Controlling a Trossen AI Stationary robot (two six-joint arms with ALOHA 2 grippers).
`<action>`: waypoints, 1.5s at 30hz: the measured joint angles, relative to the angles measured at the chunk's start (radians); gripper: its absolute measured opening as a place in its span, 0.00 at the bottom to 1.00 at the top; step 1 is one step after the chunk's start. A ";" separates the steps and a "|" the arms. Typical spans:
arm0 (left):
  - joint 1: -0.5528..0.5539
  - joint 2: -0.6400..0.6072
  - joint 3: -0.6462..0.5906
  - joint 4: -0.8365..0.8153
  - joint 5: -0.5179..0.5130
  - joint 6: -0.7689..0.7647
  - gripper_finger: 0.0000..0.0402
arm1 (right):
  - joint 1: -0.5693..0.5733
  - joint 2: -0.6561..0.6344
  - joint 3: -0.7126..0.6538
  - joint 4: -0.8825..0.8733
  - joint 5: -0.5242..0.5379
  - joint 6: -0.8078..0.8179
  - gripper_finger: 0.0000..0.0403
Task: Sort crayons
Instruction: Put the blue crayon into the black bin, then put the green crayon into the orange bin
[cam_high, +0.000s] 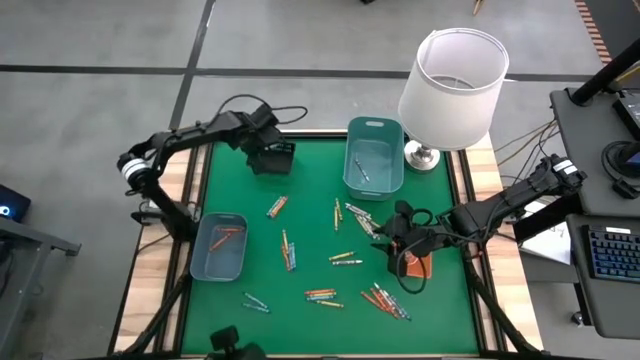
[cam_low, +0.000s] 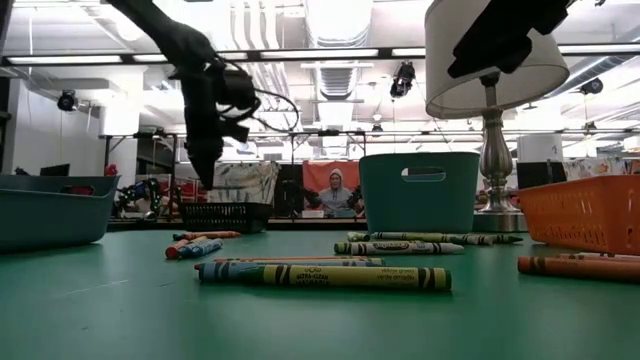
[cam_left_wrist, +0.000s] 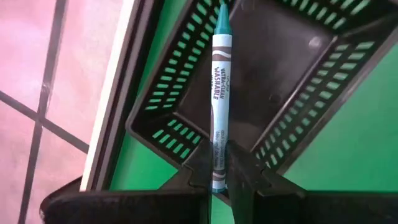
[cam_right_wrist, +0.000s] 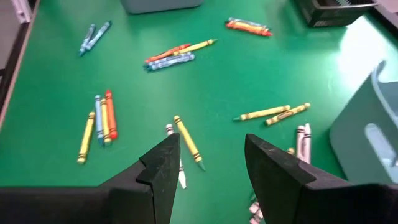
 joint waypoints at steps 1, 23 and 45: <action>0.000 0.008 0.000 0.004 0.000 0.006 0.03 | 0.000 0.000 0.000 0.001 0.009 -0.001 0.42; -0.029 -0.094 -0.004 0.169 0.105 -0.038 0.14 | -0.293 -0.001 0.080 0.107 0.087 -0.419 0.42; -0.281 -0.532 -0.263 0.832 0.462 -0.486 0.10 | -0.464 0.034 0.196 0.146 -0.109 -0.177 0.42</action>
